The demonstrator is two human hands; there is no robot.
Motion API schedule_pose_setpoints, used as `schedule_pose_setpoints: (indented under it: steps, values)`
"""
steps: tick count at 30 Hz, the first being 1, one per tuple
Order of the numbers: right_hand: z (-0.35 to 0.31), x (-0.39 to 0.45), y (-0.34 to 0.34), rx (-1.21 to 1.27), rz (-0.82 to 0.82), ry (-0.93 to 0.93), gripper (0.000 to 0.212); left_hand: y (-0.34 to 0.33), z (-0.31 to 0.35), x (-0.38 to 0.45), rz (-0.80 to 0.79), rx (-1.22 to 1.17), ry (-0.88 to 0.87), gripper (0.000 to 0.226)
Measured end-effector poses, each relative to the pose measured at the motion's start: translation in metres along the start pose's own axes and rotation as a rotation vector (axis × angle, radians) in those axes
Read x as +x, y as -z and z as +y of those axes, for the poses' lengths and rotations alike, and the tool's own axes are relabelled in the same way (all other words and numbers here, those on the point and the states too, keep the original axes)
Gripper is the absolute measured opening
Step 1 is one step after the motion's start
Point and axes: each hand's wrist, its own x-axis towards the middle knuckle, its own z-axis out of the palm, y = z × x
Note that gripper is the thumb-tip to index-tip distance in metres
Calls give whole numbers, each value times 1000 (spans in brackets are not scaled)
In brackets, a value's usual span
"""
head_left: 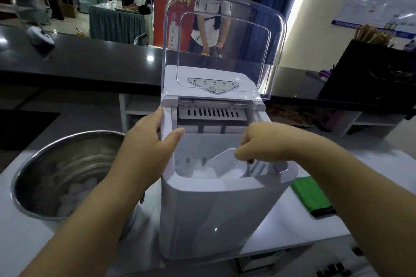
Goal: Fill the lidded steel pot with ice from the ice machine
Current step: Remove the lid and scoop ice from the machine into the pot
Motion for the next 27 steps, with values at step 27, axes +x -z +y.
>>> schedule_pose_setpoints:
  steps: [27]
  values:
    - [-3,16,-23,715,-24,-107,18,0,0,-2,32,-44,37,42]
